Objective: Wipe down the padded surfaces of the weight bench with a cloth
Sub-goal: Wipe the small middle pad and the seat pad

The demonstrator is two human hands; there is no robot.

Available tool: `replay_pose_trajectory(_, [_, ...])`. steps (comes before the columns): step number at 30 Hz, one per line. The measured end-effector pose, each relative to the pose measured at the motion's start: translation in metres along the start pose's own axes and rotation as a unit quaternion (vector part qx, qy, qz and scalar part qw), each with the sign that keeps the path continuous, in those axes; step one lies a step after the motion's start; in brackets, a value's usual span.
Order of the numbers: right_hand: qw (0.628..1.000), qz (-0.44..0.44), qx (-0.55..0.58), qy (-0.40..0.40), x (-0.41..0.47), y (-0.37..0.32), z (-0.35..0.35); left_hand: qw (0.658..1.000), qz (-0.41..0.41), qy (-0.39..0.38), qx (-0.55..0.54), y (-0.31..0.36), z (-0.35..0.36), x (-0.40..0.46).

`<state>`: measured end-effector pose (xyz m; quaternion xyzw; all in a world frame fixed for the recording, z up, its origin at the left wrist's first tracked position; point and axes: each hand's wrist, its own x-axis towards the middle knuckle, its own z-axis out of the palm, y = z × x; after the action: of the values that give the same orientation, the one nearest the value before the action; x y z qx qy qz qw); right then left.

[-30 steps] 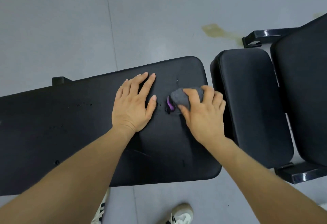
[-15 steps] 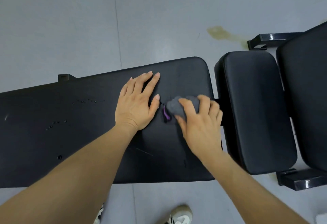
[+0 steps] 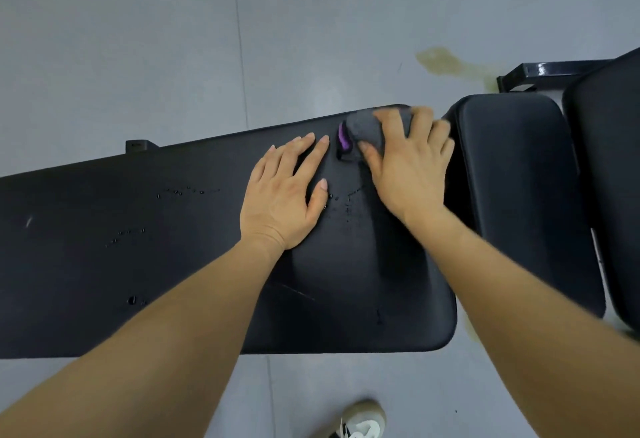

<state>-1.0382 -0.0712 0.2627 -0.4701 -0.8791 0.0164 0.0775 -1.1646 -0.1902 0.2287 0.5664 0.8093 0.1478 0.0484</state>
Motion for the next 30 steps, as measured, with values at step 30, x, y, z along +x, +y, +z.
replay_pose_trajectory(30, [0.997,0.058,-0.022,-0.052,0.027,-0.002,-0.005,1.000,-0.004,-0.009,0.006,0.001,0.001,0.001])
